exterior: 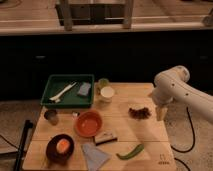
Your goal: Place grapes in table surface
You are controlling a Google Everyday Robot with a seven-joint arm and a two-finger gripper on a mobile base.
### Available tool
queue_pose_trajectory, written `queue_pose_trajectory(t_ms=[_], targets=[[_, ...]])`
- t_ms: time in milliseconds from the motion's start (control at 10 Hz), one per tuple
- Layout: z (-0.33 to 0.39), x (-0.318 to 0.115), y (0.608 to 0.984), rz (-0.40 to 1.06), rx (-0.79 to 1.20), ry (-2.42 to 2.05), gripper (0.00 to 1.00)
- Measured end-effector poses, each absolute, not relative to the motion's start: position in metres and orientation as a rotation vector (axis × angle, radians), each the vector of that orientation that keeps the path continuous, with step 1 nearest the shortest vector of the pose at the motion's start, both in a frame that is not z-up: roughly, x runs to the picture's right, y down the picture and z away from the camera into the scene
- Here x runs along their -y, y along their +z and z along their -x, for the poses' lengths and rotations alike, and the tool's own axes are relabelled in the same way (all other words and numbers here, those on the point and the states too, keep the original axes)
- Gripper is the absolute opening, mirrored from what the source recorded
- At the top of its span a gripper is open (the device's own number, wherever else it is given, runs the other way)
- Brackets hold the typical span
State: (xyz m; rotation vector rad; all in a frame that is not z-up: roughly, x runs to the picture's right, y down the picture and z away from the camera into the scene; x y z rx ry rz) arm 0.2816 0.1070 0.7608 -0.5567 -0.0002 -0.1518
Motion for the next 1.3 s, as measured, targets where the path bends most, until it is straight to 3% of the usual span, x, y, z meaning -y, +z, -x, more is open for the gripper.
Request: queue_pose_trajectory(t_ms=[1300], targets=[[-0.3,-0.123,0.824,0.582,0.056,-0.162,0.8]])
